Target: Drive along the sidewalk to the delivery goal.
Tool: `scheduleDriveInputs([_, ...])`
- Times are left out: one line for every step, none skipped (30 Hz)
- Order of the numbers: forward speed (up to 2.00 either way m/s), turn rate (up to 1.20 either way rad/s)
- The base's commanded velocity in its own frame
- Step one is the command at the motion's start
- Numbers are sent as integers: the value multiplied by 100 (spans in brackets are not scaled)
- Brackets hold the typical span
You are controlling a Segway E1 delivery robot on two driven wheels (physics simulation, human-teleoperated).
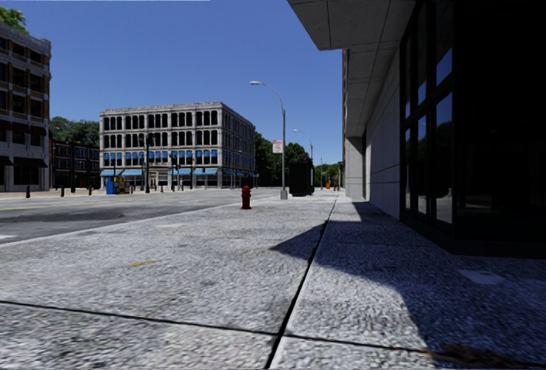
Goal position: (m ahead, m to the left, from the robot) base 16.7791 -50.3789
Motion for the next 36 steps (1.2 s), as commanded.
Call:
scheduleDriveInputs([200,0])
scheduleDriveInputs([200,0])
scheduleDriveInputs([200,0])
scheduleDriveInputs([200,0])
scheduleDriveInputs([200,0])
scheduleDriveInputs([200,0])
scheduleDriveInputs([200,0])
scheduleDriveInputs([200,0])
scheduleDriveInputs([200,0])
scheduleDriveInputs([200,0])
scheduleDriveInputs([200,0])
scheduleDriveInputs([200,0])
scheduleDriveInputs([200,0])
scheduleDriveInputs([200,0])
scheduleDriveInputs([200,0])
scheduleDriveInputs([200,0])
scheduleDriveInputs([200,0])
scheduleDriveInputs([200,0])
scheduleDriveInputs([200,0])
scheduleDriveInputs([200,0])
scheduleDriveInputs([200,0])
scheduleDriveInputs([200,0])
scheduleDriveInputs([200,0])
scheduleDriveInputs([200,0])
scheduleDriveInputs([200,0])
scheduleDriveInputs([200,0])
scheduleDriveInputs([200,0])
scheduleDriveInputs([200,0])
scheduleDriveInputs([200,0])
scheduleDriveInputs([200,0])
scheduleDriveInputs([200,0])
scheduleDriveInputs([200,0])
scheduleDriveInputs([200,0])
scheduleDriveInputs([200,0])
scheduleDriveInputs([200,0])
scheduleDriveInputs([200,0])
